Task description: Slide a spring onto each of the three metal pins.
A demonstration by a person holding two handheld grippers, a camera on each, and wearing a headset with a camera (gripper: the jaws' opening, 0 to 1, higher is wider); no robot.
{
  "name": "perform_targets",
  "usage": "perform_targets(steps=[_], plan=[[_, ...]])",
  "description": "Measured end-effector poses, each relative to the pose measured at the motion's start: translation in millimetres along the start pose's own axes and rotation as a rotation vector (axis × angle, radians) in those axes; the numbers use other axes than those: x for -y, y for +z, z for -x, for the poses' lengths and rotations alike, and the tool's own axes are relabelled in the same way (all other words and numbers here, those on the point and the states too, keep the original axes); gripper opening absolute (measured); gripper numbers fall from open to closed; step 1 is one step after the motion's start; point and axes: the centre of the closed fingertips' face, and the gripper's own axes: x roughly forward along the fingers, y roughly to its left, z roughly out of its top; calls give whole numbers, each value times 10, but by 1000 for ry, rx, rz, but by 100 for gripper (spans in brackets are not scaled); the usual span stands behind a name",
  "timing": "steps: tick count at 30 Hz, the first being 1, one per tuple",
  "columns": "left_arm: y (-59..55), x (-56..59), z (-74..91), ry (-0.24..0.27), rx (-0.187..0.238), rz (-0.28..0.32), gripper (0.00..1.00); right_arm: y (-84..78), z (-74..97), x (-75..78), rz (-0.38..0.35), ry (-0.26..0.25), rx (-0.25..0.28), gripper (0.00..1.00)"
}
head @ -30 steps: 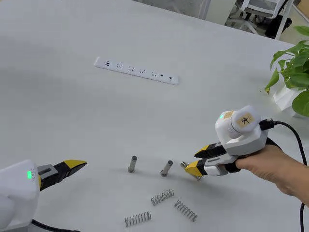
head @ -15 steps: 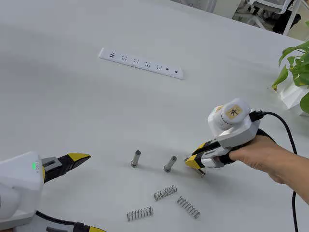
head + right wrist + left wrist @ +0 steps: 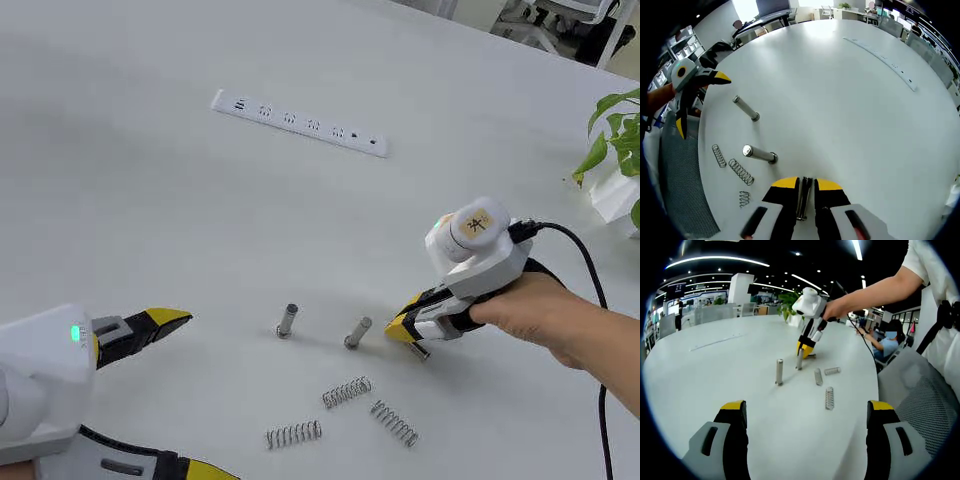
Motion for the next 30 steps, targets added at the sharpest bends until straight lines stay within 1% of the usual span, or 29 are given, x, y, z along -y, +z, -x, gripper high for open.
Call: perform_targets(steps=[4, 21, 30], plan=[[-12, -1, 2, 0, -2, 2, 99, 9, 2, 4, 5, -2, 0, 6], [13, 12, -3, -3, 3, 0, 99, -14, 6, -17, 12, -9, -10, 4], [26, 29, -1, -8, 3, -3, 99, -1, 99, -31, 12, -22, 17, 4]])
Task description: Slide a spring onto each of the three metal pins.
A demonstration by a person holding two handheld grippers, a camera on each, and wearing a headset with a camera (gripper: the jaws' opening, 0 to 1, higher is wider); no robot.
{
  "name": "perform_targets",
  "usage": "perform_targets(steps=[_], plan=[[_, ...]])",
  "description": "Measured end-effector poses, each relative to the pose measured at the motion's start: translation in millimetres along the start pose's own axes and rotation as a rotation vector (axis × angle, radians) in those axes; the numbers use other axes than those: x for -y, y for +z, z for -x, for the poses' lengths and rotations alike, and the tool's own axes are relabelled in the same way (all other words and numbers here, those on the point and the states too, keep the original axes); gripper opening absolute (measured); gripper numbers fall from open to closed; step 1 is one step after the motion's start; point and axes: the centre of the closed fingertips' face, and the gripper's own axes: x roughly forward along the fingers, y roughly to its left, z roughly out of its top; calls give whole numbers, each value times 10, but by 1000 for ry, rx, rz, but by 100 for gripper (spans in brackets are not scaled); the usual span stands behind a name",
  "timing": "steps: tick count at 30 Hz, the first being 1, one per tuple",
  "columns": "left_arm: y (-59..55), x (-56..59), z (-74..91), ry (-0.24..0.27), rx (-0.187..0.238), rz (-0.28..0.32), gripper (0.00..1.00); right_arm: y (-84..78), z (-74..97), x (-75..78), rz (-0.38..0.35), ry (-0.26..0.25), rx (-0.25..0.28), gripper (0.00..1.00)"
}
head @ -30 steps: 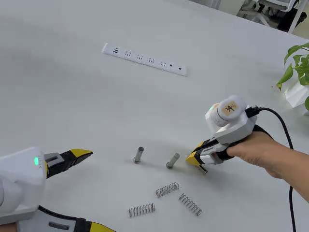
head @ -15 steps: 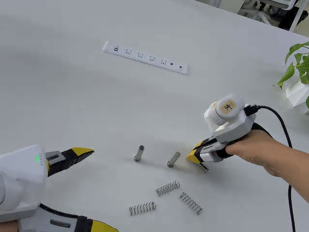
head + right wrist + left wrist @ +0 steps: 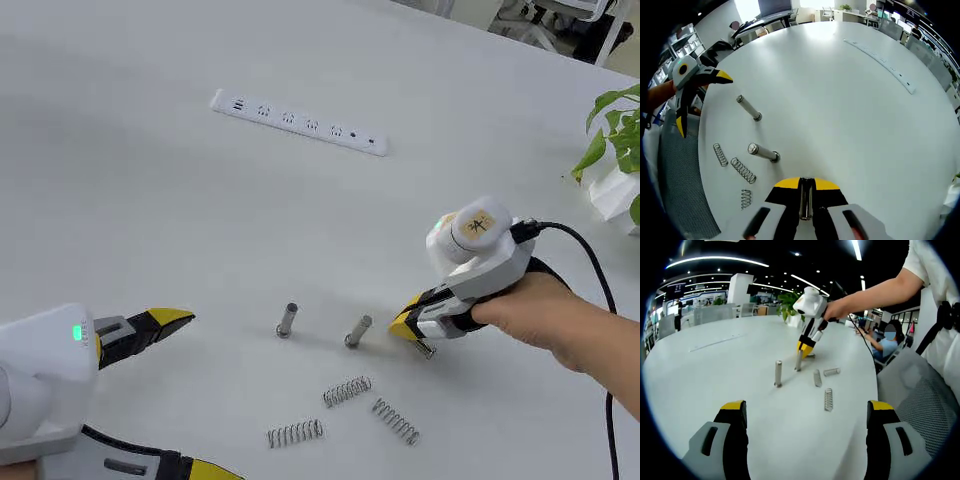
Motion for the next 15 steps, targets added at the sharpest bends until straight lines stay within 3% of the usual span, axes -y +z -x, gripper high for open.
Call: perform_targets(steps=[15], plan=[[28, 25, -17, -13, -1, -9, 99, -30, 185, -36, -4, -24, 50, 4]])
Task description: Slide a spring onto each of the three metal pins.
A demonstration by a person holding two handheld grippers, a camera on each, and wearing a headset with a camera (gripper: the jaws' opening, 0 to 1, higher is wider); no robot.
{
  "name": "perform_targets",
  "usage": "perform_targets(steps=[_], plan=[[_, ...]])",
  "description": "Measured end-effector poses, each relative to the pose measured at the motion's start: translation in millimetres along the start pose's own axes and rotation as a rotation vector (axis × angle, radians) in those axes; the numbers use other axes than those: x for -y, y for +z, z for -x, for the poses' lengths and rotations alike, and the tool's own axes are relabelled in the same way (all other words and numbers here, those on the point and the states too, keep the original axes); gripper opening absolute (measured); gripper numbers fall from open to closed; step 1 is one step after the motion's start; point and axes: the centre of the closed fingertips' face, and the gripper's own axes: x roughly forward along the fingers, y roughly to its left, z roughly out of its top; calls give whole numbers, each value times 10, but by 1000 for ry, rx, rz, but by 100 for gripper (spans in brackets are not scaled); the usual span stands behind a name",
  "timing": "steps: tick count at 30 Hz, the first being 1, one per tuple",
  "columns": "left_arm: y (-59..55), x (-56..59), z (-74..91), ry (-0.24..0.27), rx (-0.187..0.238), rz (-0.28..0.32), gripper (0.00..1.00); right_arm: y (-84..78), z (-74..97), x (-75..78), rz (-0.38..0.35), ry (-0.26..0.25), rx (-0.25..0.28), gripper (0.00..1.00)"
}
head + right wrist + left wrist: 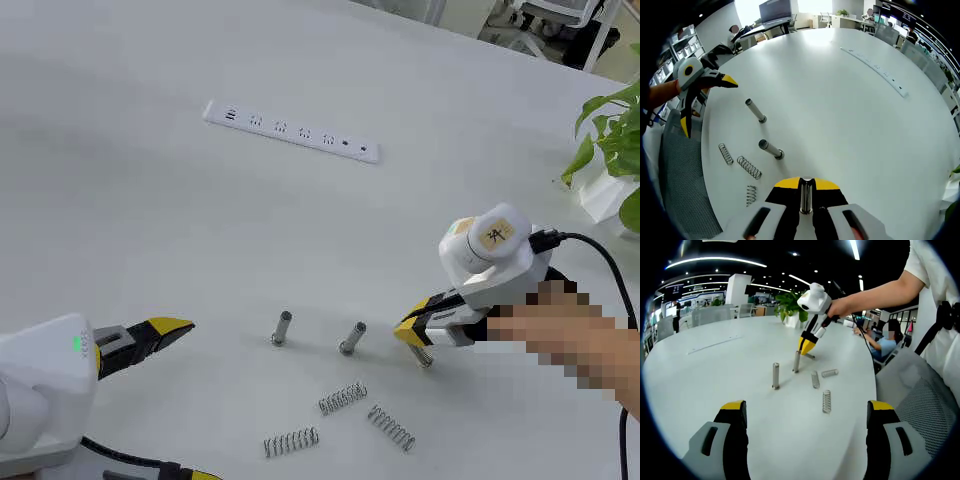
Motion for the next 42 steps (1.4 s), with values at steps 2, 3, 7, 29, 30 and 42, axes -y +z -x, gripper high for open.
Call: perform_targets(steps=[2, 3, 7, 29, 30, 42], plan=[[2, 3, 1, 0, -1, -3, 99, -10, 24, -11, -2, -3, 5, 4], [6, 3, 2, 0, 0, -2, 99, -16, 33, -9, -2, -6, 8, 4], [6, 3, 3, 0, 0, -3, 99, -31, 68, -18, -5, -11, 19, 4], [0, 17, -9, -8, -14, -15, 99, -142, 265, -18, -45, -48, 86, 4], [0, 18, -10, -9, -15, -15, 99, -152, 275, -17, -47, -49, 89, 4], [28, 30, -19, -13, -16, -21, 99, -207, 334, -49, -66, -59, 115, 4]])
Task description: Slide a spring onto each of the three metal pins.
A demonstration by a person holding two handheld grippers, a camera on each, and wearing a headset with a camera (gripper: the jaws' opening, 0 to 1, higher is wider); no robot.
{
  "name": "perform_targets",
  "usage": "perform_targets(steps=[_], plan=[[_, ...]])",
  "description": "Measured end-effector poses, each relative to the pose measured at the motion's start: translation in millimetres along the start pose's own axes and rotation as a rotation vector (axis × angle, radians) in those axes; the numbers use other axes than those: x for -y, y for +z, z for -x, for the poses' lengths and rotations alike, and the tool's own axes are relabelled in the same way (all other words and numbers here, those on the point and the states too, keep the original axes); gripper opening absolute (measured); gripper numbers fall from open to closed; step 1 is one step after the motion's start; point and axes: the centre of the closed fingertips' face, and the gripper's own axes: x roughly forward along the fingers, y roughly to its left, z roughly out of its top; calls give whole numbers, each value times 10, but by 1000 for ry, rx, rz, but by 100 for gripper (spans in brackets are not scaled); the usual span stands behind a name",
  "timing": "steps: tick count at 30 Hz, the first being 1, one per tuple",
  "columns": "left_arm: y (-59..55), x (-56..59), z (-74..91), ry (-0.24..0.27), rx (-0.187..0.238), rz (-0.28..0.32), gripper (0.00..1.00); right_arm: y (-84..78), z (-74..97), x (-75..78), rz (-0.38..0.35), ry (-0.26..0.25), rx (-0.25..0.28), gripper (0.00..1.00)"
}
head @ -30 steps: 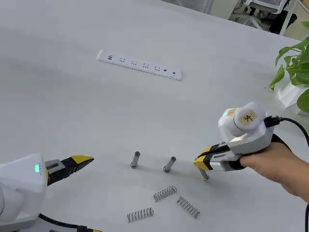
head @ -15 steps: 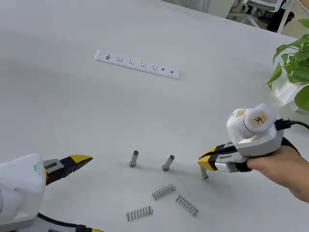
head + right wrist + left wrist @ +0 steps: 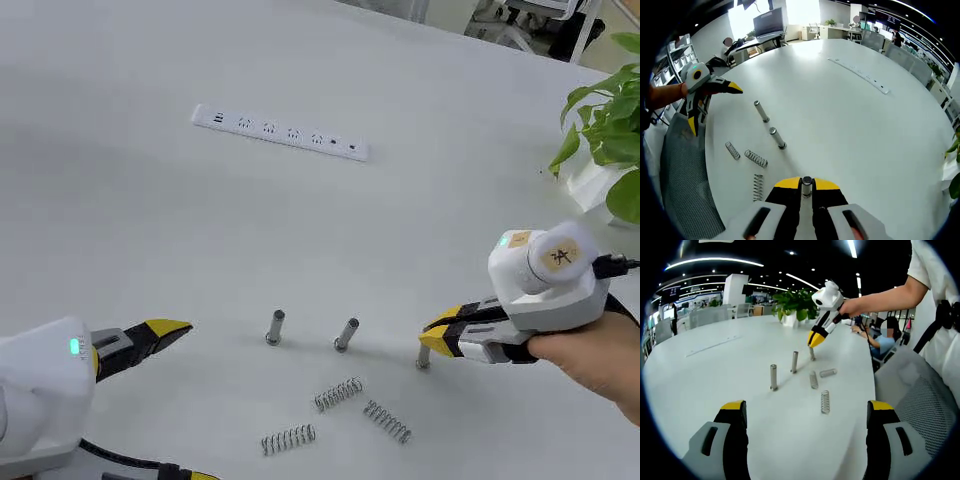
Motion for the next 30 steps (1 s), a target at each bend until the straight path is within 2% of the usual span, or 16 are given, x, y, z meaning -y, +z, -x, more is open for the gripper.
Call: perform_targets(steps=[14, 30], plan=[[-8, -7, 8, -2, -2, 1, 99, -39, 36, -19, -31, -8, 37, 4], [-8, -1, -13, -8, -6, -2, 99, -7, 24, -20, -24, -24, 61, 4]])
